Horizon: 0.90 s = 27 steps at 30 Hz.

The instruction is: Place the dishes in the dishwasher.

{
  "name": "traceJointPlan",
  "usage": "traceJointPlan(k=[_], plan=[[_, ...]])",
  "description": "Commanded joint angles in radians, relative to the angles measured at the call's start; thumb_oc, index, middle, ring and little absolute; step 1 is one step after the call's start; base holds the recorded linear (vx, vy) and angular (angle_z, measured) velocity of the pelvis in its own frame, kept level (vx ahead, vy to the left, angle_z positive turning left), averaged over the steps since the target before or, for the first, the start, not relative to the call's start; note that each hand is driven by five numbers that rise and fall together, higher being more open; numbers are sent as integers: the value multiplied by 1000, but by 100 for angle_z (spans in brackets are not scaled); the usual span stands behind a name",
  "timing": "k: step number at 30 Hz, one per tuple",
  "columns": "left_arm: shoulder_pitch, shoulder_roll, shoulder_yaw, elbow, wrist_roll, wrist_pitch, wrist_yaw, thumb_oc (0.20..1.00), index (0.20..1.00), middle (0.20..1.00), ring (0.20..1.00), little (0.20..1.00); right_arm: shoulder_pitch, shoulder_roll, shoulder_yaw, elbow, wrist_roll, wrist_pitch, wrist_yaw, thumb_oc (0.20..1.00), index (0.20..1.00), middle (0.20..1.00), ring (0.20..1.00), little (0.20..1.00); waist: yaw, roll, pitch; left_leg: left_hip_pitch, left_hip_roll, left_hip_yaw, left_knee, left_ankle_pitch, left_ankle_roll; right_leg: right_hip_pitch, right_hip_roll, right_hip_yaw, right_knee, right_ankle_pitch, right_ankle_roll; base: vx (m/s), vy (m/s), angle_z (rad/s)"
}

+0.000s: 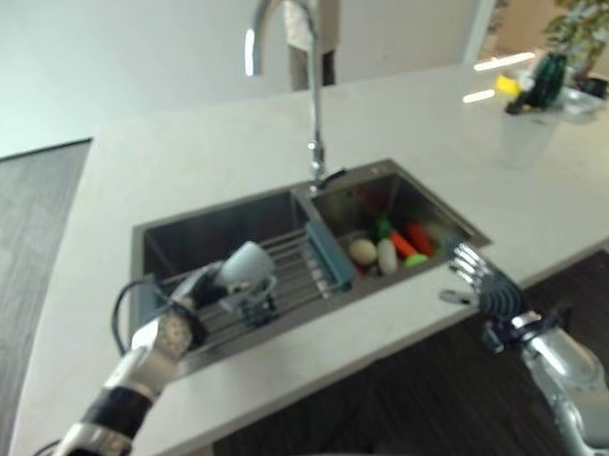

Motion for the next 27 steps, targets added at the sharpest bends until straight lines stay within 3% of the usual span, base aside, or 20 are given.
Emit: traceJointPlan(k=[1,4,8,11,14,16,18,20,23,25,27], plan=[[-90,28,34,-65,-72,-64,42,200,200,200,200,200,-35,5,-39,-78,8,-48,-30,1000,1000,1000,1000,1000,-19,-2,19,25,13,-54,54,-118,6,-21,-43,-29,59,-39,69,0,0,0],[-58,35,87,-126,-112,-77,59,200,200,200,200,200,-31,11,-45,-84,1,-43,-38,1000,1000,1000,1000,1000,-7,-5,19,21,12,-61,54,-117,3,-18,-47,-37,59,-43,68,-2,0,1],[-15,6,179,-224,-280,-144,117,200,200,200,200,200,-26,18,-60,-82,1,-50,-50,1000,1000,1000,1000,1000,12,-11,21,15,9,-77,54,-115,0,-15,-52,-48,59,-46,64,-5,-9,15],[51,-116,315,-429,-500,-306,188,200,200,200,200,200,-21,52,-67,-103,4,-81,-90,1000,1000,1000,1000,1000,56,-28,16,1,7,-111,54,-113,-10,-5,-58,-86,59,-63,47,-46,-196,26],[120,-173,369,-512,-643,-375,166,200,200,200,200,200,0,80,-76,-127,7,-119,-94,1000,1000,1000,1000,1000,83,-27,16,-4,14,-129,54,-103,-21,0,-51,-105,59,-75,28,-38,-271,43],[176,-190,401,-539,-666,-453,230,200,200,200,200,200,-5,91,-73,-150,28,-153,-121,1000,1000,1000,1000,1000,117,-22,26,-10,32,-156,54,-75,-47,14,-39,-129,59,-89,6,-29,-321,41],[196,-203,414,-546,-727,-468,217,200,200,200,200,200,-4,94,-72,-156,40,-166,-121,1000,1000,1000,1000,1000,130,-20,31,-14,40,-169,54,-62,-60,20,-35,-142,59,-96,-2,5,-202,45],[253,-237,440,-587,-791,-505,197,200,200,200,200,200,4,105,-65,-184,33,-178,-130,1000,1000,1000,1000,1000,176,-8,52,-51,57,-200,54,-19,-89,31,-36,-176,59,-106,-11,-21,-191,28],[271,-254,448,-618,-868,-517,175,200,200,200,200,200,-6,99,-50,-197,8,-183,-152,1000,1000,1000,1000,1000,213,9,75,-129,79,-219,54,27,-111,35,-39,-206,59,-116,-10,-126,-88,48],[259,-259,439,-618,-889,-536,166,200,200,200,200,200,-33,85,-36,-189,-5,-188,-184,1000,1000,1000,1000,1000,225,12,85,-145,77,-211,54,37,-110,31,-49,-230,59,-114,-14,-194,-55,64],[222,-254,427,-612,-921,-563,146,200,200,200,200,200,-67,58,-31,-163,16,-211,-218,1000,1000,1000,1000,1000,206,-10,102,-60,37,-136,54,11,-84,25,-95,-271,59,-94,-18,-412,5,148]])
